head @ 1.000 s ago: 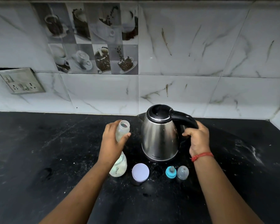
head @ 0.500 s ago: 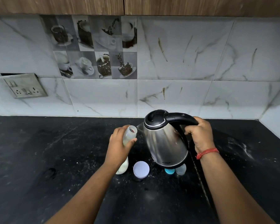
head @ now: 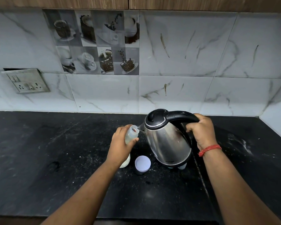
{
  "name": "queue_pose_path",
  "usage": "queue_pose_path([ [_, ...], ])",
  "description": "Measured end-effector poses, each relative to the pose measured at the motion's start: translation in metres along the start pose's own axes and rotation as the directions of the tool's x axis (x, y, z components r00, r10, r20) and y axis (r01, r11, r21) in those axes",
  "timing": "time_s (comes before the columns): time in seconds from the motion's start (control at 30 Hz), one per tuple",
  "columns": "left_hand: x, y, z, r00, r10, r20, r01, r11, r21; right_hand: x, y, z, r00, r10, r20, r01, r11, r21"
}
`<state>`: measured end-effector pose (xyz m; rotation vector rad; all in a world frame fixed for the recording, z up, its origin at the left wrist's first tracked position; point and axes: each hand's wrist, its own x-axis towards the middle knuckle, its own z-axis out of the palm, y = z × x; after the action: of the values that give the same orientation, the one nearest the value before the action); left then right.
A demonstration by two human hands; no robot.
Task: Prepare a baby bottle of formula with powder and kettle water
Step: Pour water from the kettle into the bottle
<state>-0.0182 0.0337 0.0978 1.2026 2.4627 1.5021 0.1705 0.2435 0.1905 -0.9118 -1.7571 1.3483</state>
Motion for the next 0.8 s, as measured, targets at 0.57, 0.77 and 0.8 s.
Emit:
queue_pose_path([
  [0.57,-0.001,0.007,-0.003,0.999,-0.008,0.04,0.01,0.999,-0.039,0.013,-0.027,-0.001,0.993,-0.114,0.037,0.119,0.956,-0.267],
  [0.77,0.002,0.01,-0.004,0.999,-0.033,0.034,0.034,0.998,-0.052,0.018,-0.039,0.0,0.989,-0.141,0.052,0.15,0.936,-0.318],
  [0.8,0.003,0.011,-0.004,0.999,-0.033,0.036,0.035,0.998,-0.055,0.018,-0.042,0.0,0.987,-0.15,0.056,0.16,0.93,-0.33],
])
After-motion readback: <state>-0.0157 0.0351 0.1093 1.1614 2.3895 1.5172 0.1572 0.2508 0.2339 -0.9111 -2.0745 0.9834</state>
